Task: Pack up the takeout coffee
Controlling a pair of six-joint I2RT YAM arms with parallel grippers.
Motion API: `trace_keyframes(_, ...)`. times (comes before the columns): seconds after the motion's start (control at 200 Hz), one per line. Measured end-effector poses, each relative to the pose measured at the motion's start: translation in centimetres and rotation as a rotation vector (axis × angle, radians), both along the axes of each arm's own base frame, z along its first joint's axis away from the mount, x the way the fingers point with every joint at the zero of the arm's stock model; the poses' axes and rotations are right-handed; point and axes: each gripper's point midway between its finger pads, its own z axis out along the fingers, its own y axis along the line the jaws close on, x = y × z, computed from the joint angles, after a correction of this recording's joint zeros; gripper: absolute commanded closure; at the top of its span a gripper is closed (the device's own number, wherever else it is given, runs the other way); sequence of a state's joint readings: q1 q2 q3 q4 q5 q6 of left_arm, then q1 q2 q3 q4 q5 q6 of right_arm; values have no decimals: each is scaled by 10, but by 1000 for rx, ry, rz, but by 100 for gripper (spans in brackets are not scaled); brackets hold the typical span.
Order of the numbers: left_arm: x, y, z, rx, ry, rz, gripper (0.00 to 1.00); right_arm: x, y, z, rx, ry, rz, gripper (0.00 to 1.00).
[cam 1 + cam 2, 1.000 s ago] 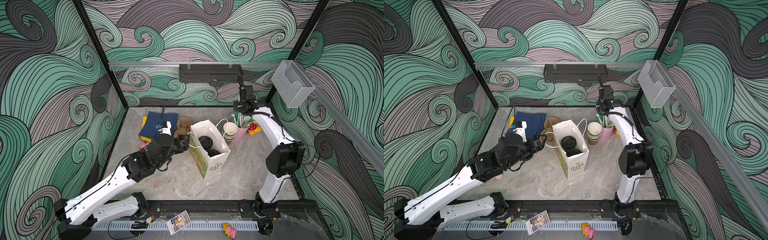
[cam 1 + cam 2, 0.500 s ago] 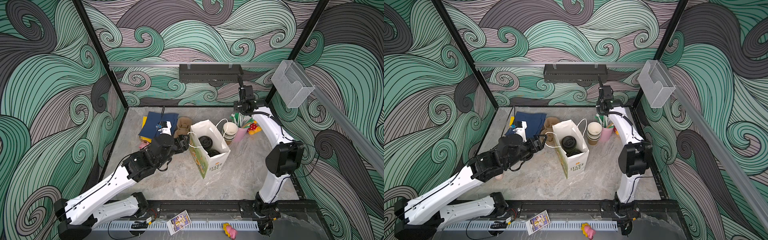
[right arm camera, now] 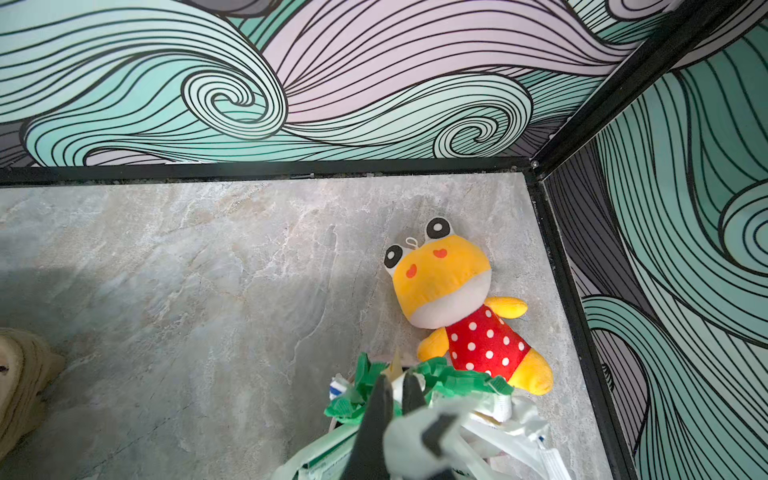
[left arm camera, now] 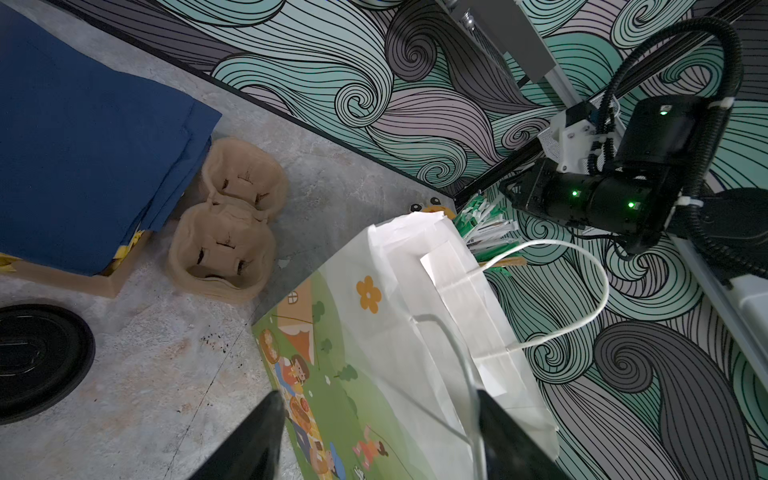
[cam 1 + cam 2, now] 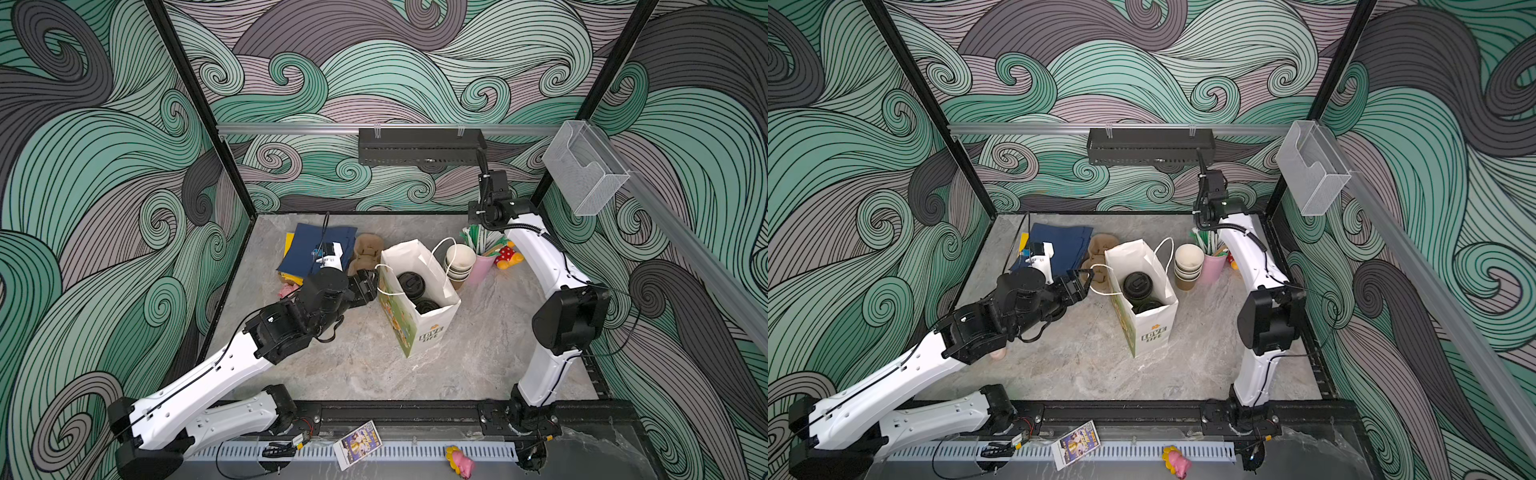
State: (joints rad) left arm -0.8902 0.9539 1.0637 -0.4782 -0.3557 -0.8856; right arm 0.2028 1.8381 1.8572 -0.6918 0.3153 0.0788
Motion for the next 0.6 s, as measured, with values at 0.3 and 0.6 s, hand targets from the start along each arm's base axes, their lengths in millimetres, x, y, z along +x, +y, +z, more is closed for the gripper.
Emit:
trace_keyframes(0.3, 0, 0, 0, 0, 0, 0, 27, -30, -5, 57, 42, -123, -6, 93)
trace_keyframes(0.6, 0, 0, 0, 0, 1, -5, 26, -59, -8, 101, 90, -222, 0, 93)
